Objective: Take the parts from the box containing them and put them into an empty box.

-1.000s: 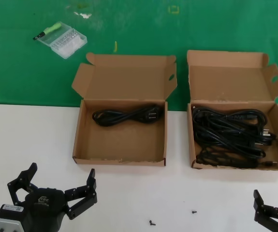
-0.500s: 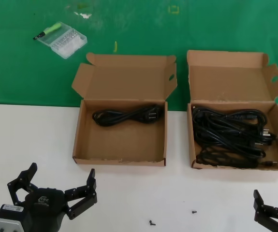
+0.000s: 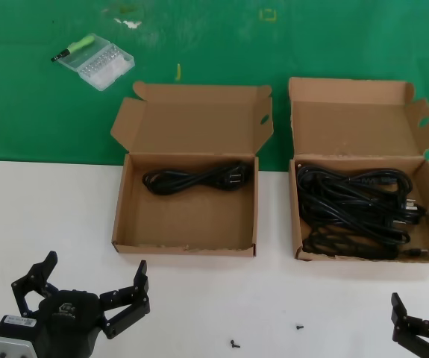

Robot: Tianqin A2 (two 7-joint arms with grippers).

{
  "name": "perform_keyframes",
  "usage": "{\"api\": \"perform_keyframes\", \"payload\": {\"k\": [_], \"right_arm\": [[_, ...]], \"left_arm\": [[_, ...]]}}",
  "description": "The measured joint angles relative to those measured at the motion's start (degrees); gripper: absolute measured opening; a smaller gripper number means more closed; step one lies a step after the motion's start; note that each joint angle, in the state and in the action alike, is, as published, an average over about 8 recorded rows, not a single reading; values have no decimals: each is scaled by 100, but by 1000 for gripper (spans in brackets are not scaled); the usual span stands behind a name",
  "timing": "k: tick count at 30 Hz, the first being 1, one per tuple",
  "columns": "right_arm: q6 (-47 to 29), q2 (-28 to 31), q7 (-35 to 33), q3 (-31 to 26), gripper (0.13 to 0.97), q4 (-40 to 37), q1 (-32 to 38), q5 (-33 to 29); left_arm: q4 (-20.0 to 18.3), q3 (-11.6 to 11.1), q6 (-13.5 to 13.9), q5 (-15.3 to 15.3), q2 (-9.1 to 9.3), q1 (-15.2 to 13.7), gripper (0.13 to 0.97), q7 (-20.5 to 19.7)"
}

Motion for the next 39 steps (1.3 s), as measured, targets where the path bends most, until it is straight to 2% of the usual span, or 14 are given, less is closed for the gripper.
{"api": "perform_keyframes", "payload": {"k": [39], "right_arm": [[0, 0, 0, 0, 966, 0, 0, 0]], "left_arm": [[0, 0, 0, 0, 0, 0, 966, 0]]}}
